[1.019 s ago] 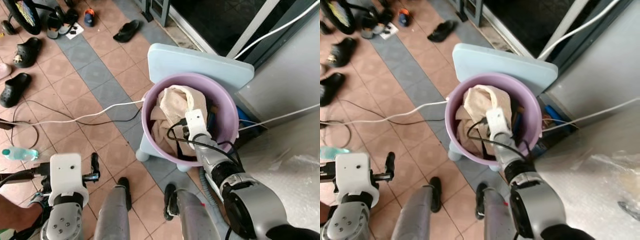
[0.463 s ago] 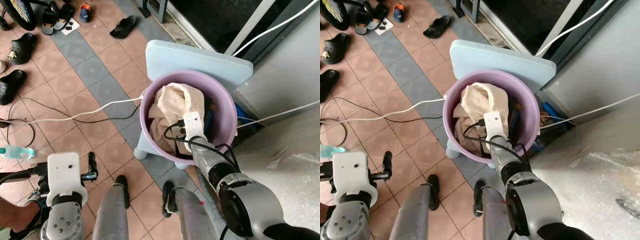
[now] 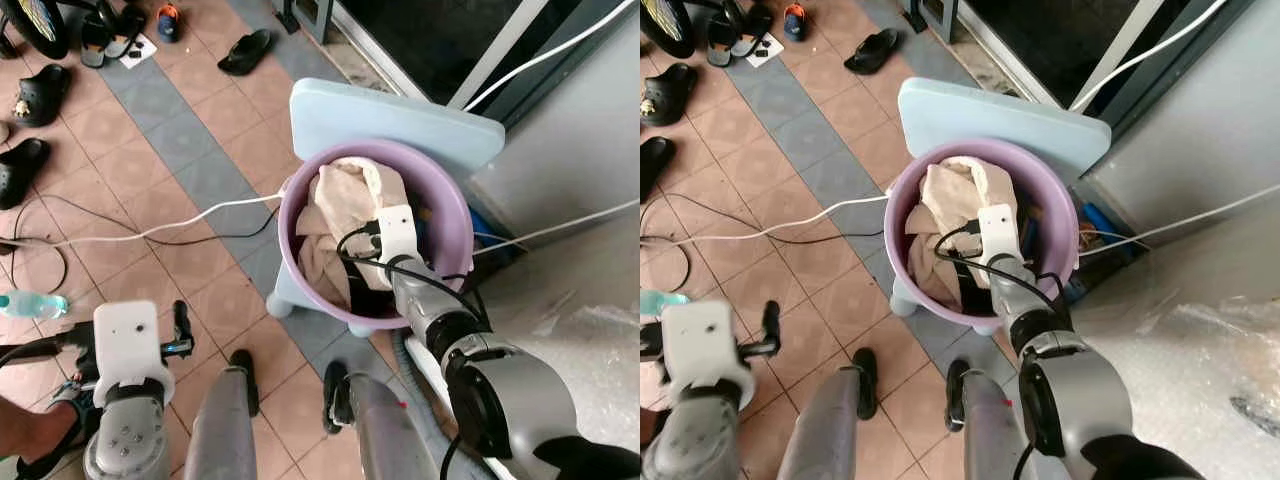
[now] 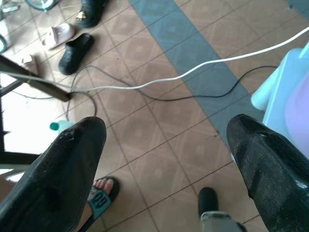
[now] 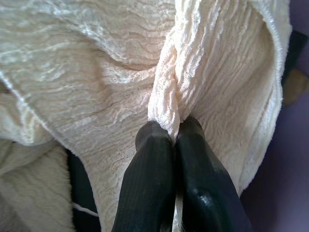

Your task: Clothes washing

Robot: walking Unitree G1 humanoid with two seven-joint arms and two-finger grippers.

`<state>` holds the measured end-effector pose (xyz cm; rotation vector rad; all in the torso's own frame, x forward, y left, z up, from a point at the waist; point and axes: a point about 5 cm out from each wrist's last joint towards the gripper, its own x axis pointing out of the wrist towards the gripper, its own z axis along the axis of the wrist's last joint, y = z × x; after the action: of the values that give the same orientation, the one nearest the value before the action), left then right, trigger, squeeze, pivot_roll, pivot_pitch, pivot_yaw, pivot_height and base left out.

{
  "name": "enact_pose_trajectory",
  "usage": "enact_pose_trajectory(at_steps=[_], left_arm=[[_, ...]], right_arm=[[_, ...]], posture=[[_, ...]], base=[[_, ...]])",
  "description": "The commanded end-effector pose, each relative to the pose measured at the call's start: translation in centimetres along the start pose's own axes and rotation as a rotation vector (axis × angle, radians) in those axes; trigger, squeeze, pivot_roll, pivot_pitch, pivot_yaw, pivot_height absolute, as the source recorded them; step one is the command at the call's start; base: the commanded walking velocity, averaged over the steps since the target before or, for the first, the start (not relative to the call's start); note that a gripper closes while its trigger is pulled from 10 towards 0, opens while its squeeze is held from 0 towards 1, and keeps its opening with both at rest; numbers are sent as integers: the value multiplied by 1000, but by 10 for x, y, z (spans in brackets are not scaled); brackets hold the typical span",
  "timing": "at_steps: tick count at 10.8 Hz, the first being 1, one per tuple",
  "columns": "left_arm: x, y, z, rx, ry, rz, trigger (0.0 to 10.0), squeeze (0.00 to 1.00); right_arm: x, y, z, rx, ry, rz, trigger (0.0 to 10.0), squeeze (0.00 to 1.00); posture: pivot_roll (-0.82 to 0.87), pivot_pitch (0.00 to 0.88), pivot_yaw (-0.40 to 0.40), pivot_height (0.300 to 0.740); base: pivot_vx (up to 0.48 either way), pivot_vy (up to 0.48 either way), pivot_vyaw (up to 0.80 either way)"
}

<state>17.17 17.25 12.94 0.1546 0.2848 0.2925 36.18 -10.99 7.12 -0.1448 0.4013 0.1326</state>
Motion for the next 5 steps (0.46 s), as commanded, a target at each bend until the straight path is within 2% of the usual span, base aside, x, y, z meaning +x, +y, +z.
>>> enact_pose_trajectory(at_steps=[1, 5], left_arm=[[2, 0, -7, 6, 26, 10, 10000, 0], [44, 2, 3, 7, -44, 33, 10000, 0]], right_arm=[[-1, -3, -9, 3, 28, 20, 0, 0], [1, -25, 25, -95, -97, 98, 0, 0]], posture=[[223, 367, -109, 740], [162, 228, -80, 740]], base=[[0, 0, 0], [0, 0, 0]])
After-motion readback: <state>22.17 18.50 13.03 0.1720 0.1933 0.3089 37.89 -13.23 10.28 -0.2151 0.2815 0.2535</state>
